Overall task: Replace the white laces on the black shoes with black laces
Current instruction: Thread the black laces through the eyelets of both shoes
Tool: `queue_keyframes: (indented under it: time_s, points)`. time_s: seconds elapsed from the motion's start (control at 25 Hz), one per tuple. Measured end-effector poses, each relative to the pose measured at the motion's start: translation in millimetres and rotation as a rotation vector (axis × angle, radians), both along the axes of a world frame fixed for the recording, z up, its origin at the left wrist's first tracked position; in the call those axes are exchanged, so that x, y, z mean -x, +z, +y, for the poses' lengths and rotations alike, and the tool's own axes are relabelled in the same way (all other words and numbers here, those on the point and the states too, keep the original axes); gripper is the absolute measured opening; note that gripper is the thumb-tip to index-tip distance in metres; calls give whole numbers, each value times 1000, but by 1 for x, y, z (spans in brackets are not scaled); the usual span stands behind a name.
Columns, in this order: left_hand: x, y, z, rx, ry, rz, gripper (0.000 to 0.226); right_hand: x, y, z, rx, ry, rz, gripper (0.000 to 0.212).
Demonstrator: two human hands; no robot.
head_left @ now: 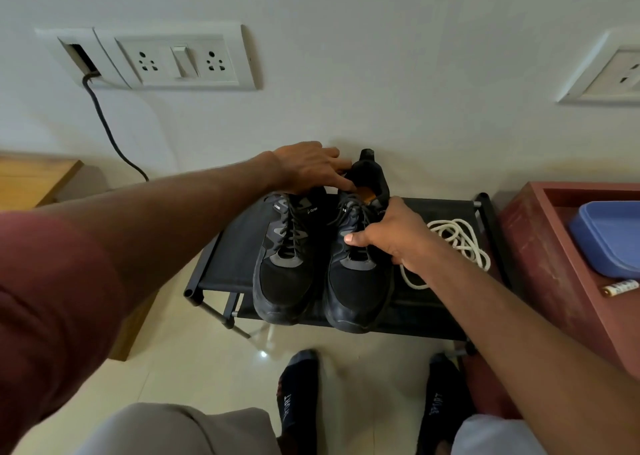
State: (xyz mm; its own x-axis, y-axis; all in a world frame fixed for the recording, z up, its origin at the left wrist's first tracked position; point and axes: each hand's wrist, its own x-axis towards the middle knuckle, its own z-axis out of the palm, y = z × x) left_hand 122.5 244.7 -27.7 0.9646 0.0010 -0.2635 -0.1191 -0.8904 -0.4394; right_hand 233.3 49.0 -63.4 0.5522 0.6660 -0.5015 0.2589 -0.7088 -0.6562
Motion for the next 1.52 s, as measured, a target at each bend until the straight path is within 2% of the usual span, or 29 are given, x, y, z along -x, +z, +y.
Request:
queue_keyframes:
  time_s: [0.16, 0.28, 0.48, 0.68, 0.84, 0.96, 1.04, 1.08, 1.12, 1.16, 1.24, 1.32, 1.4, 1.52]
  points:
    - [-7, 4, -9, -125, -152, -75, 45, -1, -1, -1, -13, 24, -3, 105]
    - [-12, 6, -10, -93, -242, -64, 43, -2, 2, -1, -11, 54, -16, 104]
    - [-7, 11, -13, -9, -121, -14, 43, 0, 9, -5, -17, 102, -17, 101]
    - [23, 59, -27, -48, -65, -80, 32, 2, 47, -17, -125, 199, -75, 80]
    - [71, 110, -59, -185, 157, -248, 14, 10, 91, -40, -309, 212, -223, 72]
    - [106, 132, -99, -254, 502, -318, 11, 27, 109, -67, -411, 15, -395, 45]
    - [122, 139, -128, -251, 760, -370, 13, 47, 116, -91, -463, -176, -409, 22]
    - [128, 140, -142, -241, 881, -386, 17, 59, 115, -102, -478, -244, -340, 14]
    - [133, 138, -156, -218, 988, -400, 22, 75, 111, -113, -480, -272, -226, 19]
    - [136, 135, -169, -181, 1071, -421, 26, 92, 105, -121, -469, -266, -75, 25]
    - [137, 128, -190, -90, 1188, -481, 29, 120, 93, -131, -458, -262, 282, 16]
    - [133, 116, -205, -7, 1278, -515, 27, 125, 84, -130, -463, -295, 553, 36]
    - [124, 105, -215, 69, 1337, -539, 25, 115, 76, -125, -473, -299, 659, 55]
    - [102, 82, -225, 180, 1373, -539, 28, 97, 63, -117, -459, -309, 667, 70]
